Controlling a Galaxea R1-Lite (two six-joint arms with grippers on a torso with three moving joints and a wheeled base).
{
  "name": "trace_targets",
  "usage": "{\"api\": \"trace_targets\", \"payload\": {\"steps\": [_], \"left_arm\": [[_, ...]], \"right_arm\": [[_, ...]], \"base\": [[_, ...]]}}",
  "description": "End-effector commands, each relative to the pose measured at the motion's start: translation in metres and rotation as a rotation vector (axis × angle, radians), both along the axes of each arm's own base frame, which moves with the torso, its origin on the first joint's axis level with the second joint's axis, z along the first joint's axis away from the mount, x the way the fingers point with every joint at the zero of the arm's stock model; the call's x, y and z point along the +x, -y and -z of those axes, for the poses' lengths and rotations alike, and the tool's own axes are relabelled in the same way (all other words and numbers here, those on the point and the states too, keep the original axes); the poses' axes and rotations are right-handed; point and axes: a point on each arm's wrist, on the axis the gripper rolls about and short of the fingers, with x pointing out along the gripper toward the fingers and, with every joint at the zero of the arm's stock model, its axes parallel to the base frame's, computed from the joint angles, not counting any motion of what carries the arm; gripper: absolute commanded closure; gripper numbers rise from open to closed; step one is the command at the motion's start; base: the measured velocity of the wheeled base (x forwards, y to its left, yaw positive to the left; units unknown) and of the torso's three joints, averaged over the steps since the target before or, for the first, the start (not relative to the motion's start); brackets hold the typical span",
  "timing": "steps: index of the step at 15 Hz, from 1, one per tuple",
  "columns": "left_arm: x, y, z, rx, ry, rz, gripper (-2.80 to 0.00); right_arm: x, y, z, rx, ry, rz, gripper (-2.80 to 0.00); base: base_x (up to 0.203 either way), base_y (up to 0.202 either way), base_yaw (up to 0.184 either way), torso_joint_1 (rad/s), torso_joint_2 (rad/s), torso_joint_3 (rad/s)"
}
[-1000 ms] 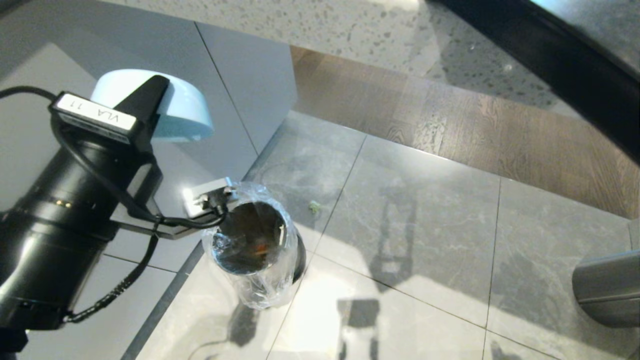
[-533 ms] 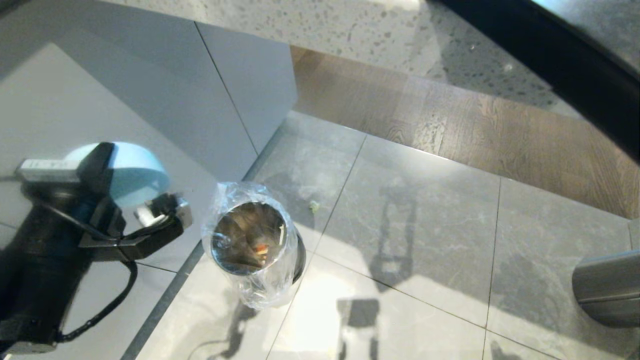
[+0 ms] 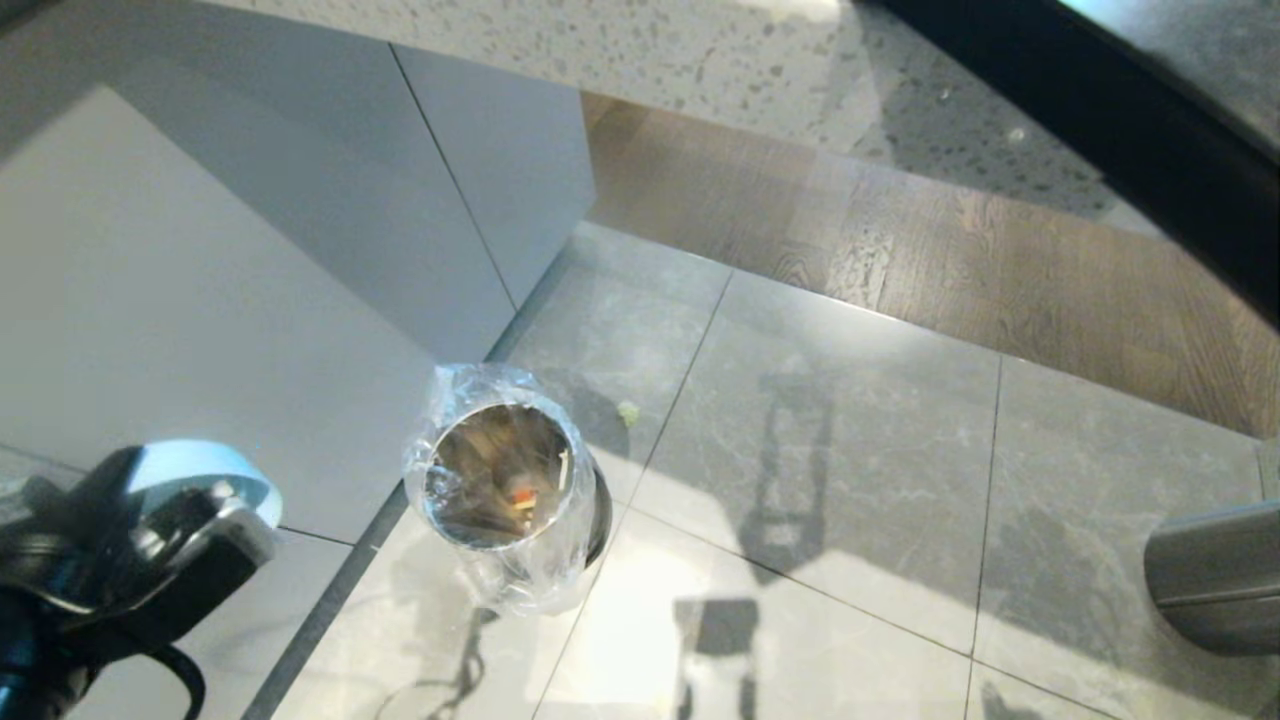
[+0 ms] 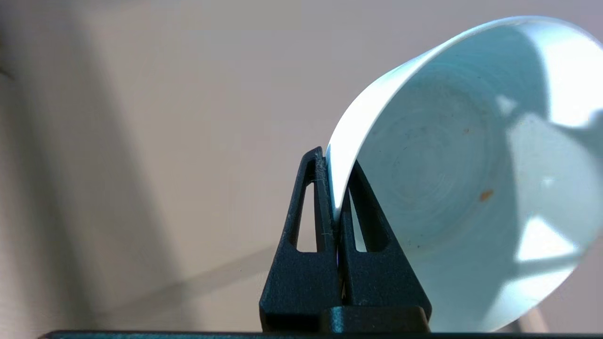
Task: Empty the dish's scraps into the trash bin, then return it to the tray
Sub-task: Put the bowl back to the table
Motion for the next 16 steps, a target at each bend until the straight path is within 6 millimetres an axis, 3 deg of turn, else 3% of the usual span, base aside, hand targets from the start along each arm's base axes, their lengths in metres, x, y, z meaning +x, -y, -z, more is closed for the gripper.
{"api": "trace_targets", "payload": {"steps": [1,9,16], "left_arm": [[-0.020,-0.008,0.010,-0.138,-0.037,-0.016,0.00],[-0.058,-0.018,0.036,-0.483,-0.121,-0.041,0.00],[-0.091,-0.023,0.061,-0.871,-0.258,0.066,0.00]], "right_arm": [[0.000,0.000,0.000,0.001,0.001,0.000,0.00],[0.000,0.000,0.000,0.001,0.001,0.000,0.00],[0.000,0.000,0.000,0.001,0.001,0.000,0.00]], "base": [[0.000,0.000,0.000,0.000,0.00,0.000],[0.000,0.000,0.000,0.000,0.00,0.000],[0.000,0.000,0.000,0.000,0.00,0.000]]}}
